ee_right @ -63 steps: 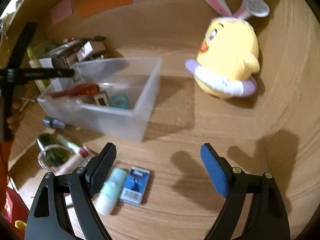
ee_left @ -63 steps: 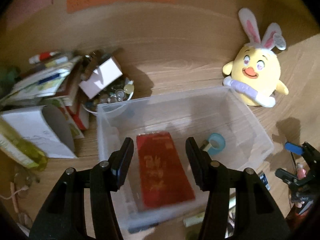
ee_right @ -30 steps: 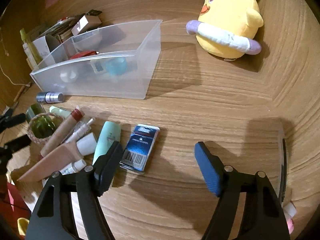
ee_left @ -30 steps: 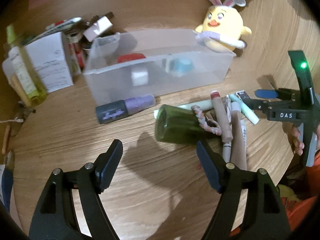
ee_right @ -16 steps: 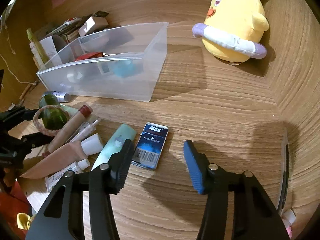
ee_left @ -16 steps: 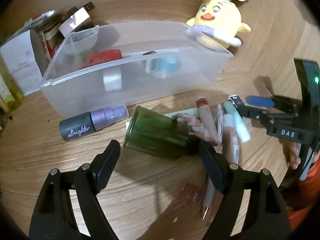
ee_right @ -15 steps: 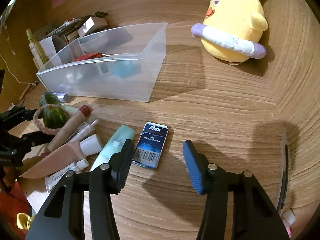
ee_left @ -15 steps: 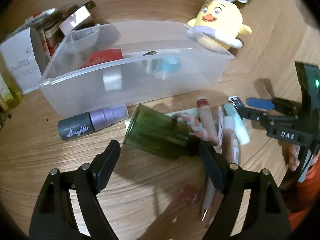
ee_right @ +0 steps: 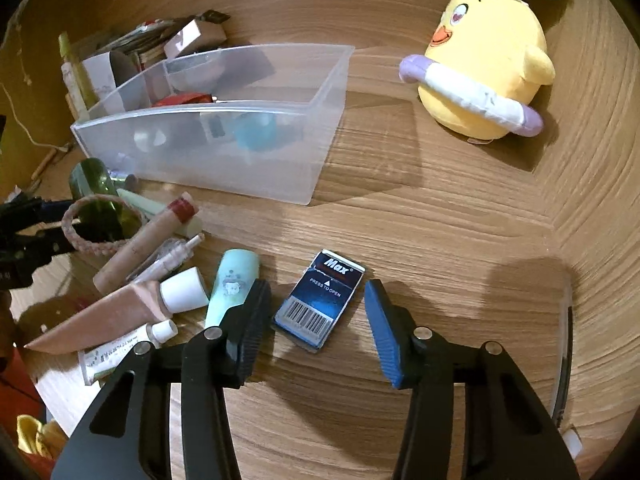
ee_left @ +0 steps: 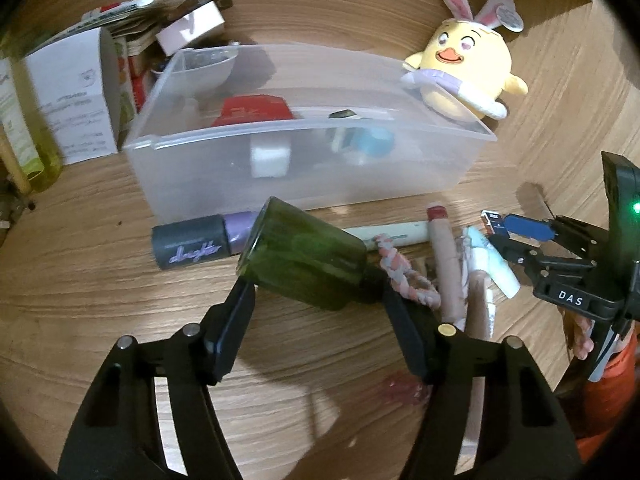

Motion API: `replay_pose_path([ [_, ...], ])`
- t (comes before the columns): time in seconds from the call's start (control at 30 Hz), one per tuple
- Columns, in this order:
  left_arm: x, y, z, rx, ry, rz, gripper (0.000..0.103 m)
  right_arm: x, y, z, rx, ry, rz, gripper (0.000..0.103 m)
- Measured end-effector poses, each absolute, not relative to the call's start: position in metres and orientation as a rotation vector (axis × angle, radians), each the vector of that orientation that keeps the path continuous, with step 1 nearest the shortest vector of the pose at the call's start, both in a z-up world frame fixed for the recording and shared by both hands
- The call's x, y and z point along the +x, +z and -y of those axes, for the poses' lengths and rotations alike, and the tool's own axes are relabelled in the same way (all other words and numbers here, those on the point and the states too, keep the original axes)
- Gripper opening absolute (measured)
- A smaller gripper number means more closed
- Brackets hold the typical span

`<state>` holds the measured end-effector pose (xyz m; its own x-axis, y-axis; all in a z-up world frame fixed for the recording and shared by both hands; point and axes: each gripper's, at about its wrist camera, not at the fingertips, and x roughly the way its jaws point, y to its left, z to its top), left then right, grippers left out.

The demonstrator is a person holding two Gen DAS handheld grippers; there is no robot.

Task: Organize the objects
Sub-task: 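Grasp the green glass bottle with the left tool while the right tool grasps the blue Max box, then carry the green bottle and blue Max box into the clear box, release both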

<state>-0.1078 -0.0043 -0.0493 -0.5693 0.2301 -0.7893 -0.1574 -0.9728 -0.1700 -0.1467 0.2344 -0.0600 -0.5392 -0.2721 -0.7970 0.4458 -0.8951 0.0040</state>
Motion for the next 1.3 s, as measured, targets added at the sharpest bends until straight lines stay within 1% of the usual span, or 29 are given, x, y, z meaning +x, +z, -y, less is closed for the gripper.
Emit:
replay_pose_path([
  [0.17,-0.107,-0.051,0.009,-1.352,2.573,0.147,0.066,-0.147,-0.059,-0.243,1.208,-2.431,-0.268,0.031],
  [0.27,-0.113,-0.051,0.008,-1.366,2.566,0.162,0.071,-0.148,-0.059,-0.248,1.211,-2.437,-0.261,0.025],
  [0.5,-0.130,-0.053,0.004,-1.405,2.580,0.202,0.076,-0.148,-0.058,-0.256,1.216,-2.441,-0.272,0.025],
  [0.67,-0.137,-0.056,0.006,-1.422,2.622,0.244,0.076,-0.152,-0.058,-0.251,1.209,-2.432,-0.297,0.025],
  [0.7,-0.137,-0.056,0.007,-1.416,2.629,0.246,0.075,-0.152,-0.058,-0.249,1.203,-2.433,-0.306,0.025],
  [0.77,-0.135,-0.055,0.009,-1.403,2.635,0.243,0.066,-0.153,-0.059,-0.246,1.193,-2.427,-0.311,0.025],
  [0.83,-0.132,-0.055,0.010,-1.391,2.639,0.232,0.065,-0.154,-0.059,-0.246,1.189,-2.424,-0.305,0.025],
  [1.17,-0.100,-0.039,0.023,-1.297,2.767,0.140,0.065,-0.149,-0.049,-0.266,1.168,-2.469,-0.143,0.025],
  [1.3,-0.086,-0.024,0.035,-1.248,2.822,0.154,0.065,-0.141,-0.032,-0.272,1.105,-2.494,-0.091,0.025],
])
